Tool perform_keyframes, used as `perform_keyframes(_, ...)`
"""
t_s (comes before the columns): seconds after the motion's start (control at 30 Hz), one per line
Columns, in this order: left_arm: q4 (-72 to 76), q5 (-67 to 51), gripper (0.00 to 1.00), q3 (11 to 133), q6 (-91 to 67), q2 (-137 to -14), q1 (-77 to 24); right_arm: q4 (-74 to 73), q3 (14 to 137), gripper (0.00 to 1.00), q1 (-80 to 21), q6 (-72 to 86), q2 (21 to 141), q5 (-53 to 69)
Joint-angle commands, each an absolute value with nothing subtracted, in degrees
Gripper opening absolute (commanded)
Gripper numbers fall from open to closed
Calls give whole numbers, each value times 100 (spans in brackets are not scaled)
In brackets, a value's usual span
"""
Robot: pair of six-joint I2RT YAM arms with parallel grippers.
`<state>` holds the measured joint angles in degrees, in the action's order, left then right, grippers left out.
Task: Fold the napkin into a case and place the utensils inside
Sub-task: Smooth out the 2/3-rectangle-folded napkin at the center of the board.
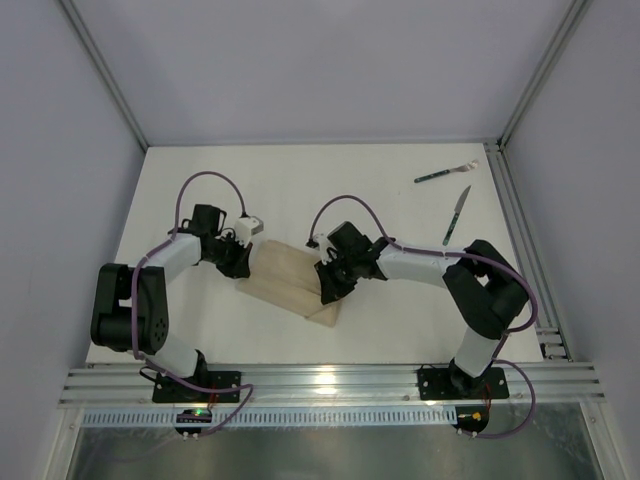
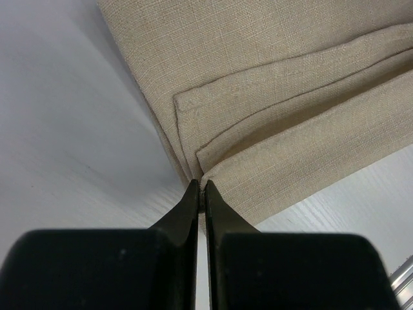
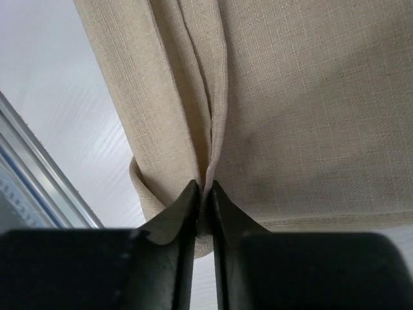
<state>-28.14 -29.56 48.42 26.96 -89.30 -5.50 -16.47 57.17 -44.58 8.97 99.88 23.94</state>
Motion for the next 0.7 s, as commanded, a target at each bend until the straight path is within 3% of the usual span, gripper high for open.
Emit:
perform_keyframes(0.0, -2891, -2944, 0, 5018, 2663, -8956, -510, -1477, 5634, 11, -4456, 993, 9747, 2224)
perform_keyframes(0.07, -2900, -2927, 0, 5045, 2672, -8965, -510, -1424, 5608, 4, -4386, 1046, 9765, 2276)
perform_keyframes(0.33, -3067, -2839, 2, 5106, 2751, -9017, -510, -1047, 5335, 4, -4105, 1046, 9870, 2768)
perform_keyframes(0.43, -3102, -2821, 9, 5159, 2777, -9018, -518, -976, 5335, 4, -3990, 932, 10010, 2970)
perform_keyframes(0.57, -3269, -2804, 35, 5282, 2769, -8887, -510, -1151, 5563, 4, -3955, 651, 10195, 3050)
perform_keyframes(0.67, -3392, -2690, 39, 5387, 2716, -8580, -510, -1239, 5616, 4, -3938, 475, 10248, 3102)
